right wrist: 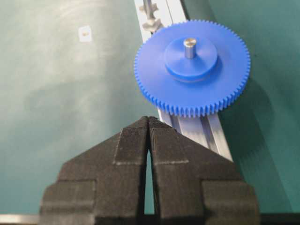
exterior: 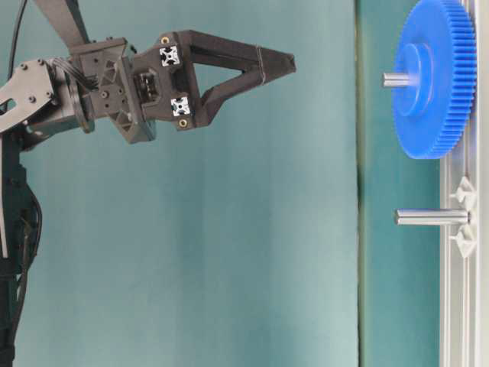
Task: Find the location of the shaft and insert the large gear.
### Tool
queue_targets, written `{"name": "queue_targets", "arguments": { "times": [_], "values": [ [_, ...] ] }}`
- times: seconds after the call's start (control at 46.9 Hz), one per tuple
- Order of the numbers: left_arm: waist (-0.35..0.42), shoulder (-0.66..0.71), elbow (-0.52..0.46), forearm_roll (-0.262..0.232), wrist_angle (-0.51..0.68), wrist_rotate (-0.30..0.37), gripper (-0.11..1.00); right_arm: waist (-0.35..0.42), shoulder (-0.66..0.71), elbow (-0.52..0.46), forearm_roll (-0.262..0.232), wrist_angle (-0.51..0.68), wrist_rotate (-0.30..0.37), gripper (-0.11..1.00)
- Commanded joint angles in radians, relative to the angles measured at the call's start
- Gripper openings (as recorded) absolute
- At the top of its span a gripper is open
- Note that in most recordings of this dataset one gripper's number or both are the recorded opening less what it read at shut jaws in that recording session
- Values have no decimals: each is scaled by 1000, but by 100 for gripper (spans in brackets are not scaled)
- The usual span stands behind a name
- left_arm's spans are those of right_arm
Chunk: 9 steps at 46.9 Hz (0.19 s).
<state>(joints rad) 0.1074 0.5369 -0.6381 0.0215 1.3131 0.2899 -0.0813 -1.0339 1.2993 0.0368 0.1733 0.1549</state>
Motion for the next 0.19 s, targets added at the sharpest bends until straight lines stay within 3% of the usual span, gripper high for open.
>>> {"name": "queue_targets", "arguments": {
  "times": [0.0,0.17],
  "values": [
    [-5,-25,-28,2,-2,-2,85,-2,5,-14,0,-5,8,1],
    [-5,-23,-28,2,-2,-2,85,-2,5,-12,0,-5,8,1]
  ]
}}
